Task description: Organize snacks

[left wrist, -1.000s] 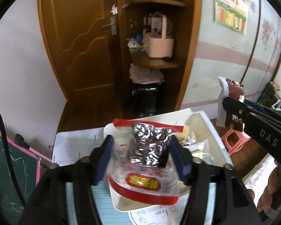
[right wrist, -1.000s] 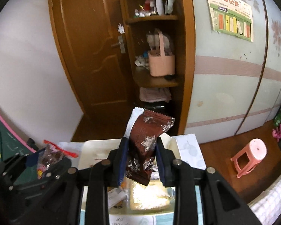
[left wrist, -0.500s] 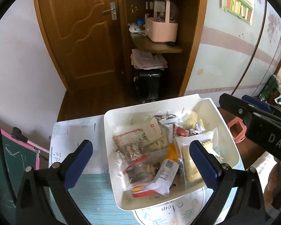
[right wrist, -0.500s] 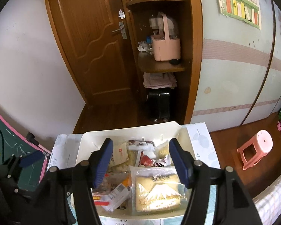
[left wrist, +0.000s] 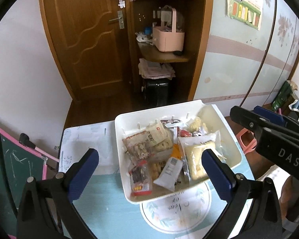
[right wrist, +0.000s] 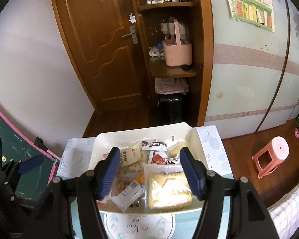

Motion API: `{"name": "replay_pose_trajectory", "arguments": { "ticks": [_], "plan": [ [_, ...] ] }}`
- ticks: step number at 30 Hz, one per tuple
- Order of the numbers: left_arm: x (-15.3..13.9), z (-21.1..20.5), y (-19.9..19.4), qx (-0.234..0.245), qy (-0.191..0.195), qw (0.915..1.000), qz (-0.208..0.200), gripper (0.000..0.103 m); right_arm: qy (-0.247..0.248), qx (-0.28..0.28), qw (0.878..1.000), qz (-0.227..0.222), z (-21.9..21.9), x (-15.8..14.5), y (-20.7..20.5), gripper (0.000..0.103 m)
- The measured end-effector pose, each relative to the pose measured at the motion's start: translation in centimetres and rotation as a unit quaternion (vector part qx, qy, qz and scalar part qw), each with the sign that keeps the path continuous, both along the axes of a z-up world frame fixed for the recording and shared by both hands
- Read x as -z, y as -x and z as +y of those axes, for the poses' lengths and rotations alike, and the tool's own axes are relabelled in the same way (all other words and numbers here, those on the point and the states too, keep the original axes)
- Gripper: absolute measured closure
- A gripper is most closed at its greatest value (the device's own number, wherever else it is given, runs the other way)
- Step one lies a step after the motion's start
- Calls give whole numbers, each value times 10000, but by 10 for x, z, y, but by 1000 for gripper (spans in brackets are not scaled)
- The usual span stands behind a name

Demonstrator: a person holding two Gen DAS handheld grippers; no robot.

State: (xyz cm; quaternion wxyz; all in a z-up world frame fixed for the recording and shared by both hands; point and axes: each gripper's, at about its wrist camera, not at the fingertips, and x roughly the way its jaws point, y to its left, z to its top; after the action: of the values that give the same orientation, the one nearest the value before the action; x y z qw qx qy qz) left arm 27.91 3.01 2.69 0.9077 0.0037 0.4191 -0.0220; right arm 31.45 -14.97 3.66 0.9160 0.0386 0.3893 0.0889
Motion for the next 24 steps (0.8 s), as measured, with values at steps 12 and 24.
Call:
{"name": "replay_pose_trajectory", "arguments": {
  "ticks": [12,24],
  "plan": [
    [-9,5,129,-139,34,9999,-49,1,-217,-397,9987,-240,-1,-16,120,40],
    [-2,3,268,-429,149,9977,-504,1,-401,-570,9968,-387,-7,4,255,38]
  ]
}}
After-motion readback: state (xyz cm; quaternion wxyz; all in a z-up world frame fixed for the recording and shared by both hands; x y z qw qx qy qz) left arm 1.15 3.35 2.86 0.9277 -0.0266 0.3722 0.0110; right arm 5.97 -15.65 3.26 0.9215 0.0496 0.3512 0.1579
